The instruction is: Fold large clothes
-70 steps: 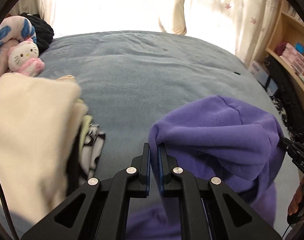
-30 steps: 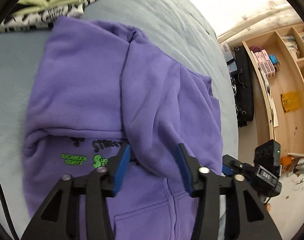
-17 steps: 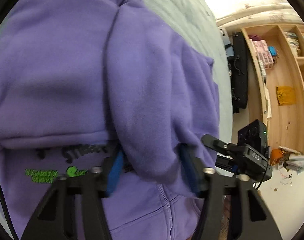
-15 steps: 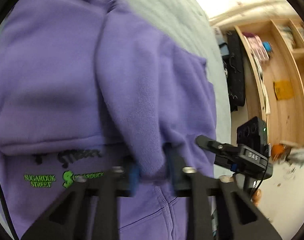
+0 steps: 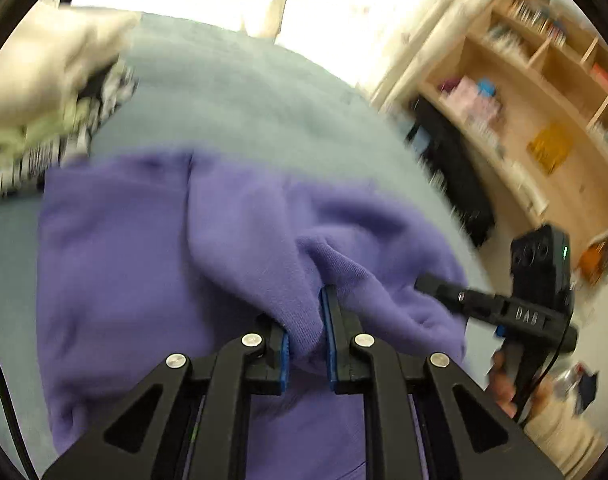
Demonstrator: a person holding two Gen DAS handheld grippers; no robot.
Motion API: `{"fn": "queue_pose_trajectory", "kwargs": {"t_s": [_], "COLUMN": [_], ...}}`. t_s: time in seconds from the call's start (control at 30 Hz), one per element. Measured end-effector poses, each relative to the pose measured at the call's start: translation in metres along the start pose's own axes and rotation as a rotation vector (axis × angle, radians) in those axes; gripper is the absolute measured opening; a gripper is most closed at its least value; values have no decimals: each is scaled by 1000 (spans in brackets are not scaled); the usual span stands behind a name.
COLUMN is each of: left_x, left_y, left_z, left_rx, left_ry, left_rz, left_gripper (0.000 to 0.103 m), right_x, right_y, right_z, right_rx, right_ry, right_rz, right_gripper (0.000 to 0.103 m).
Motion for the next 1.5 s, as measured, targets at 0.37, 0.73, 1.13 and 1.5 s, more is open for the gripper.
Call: {"fn": "queue_pose_trajectory", "kwargs": {"t_s": [0.37, 0.73, 1.13, 1.5], "left_x": [-9, 27, -20, -39], "left_y": [-47, -17, -34, -73], "left_z": [34, -18, -59, -42], "left_rx": [47, -128, -99, -126], "left_ry": [80, 265, 68, 43], "left_rz": [118, 46, 84, 110], "left_gripper": [21, 39, 38, 40], "right_x": [-3, 61, -1, -1], "right_y": [-44, -20, -35, -55], "right_z": [-37, 13, 43, -25], "right_rx": [-57, 182, 411, 226], "right_ry": [-101, -264, -352, -379], "right_rz": [119, -78, -75, -38], "right_gripper": [38, 44, 49, 72]}}
Point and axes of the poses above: each gripper's, at about its wrist camera, not at the fingertips, and x roughly against the way its jaws point, z to its left, y to its top, the point moved 1 cm from there along -x, roughly the way its jaws point, and after that the axes turned 7 degrees about -z, right-handed, at the moved point
